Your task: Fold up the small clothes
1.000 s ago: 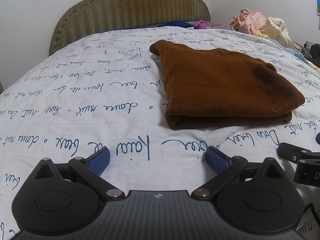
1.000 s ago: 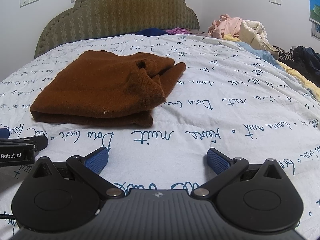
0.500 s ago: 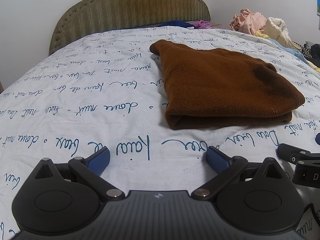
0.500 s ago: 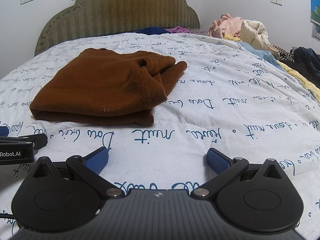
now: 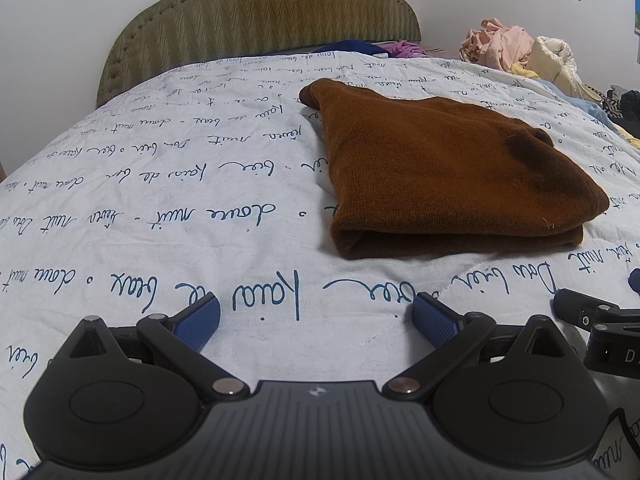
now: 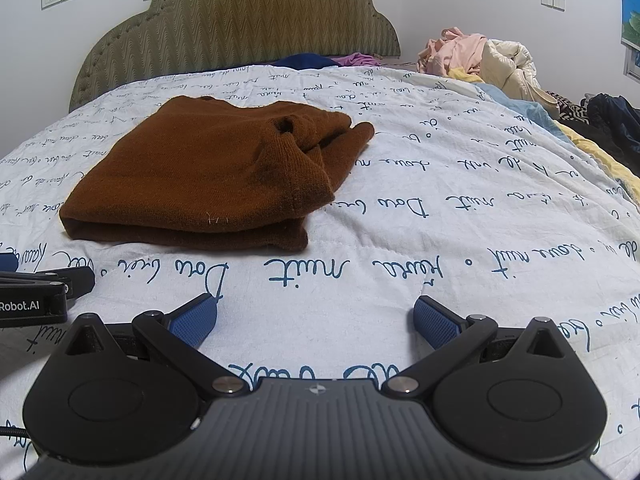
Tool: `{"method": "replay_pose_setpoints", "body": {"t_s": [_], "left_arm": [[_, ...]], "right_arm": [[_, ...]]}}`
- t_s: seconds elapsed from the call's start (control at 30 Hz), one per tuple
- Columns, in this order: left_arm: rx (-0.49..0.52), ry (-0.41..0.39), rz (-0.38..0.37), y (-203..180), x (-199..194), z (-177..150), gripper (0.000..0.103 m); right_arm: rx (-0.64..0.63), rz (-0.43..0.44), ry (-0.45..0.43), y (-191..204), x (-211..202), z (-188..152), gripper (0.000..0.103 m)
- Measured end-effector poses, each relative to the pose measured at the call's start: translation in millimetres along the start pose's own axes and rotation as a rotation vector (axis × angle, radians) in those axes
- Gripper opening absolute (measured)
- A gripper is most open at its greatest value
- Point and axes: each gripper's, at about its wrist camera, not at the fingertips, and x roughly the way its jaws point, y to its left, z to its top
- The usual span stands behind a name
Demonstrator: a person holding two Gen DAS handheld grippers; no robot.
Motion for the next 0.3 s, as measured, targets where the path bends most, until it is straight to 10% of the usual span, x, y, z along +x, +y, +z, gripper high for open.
{"method": "replay_pose_setpoints", "body": {"t_s": [0.3], "left_arm": [[-0.004,0.001,-0.005,0.1,-0.5,0.5,0.103]], "right_arm": [[0.000,0.000,0.000,0.1,0.0,0.0,0.103]]}}
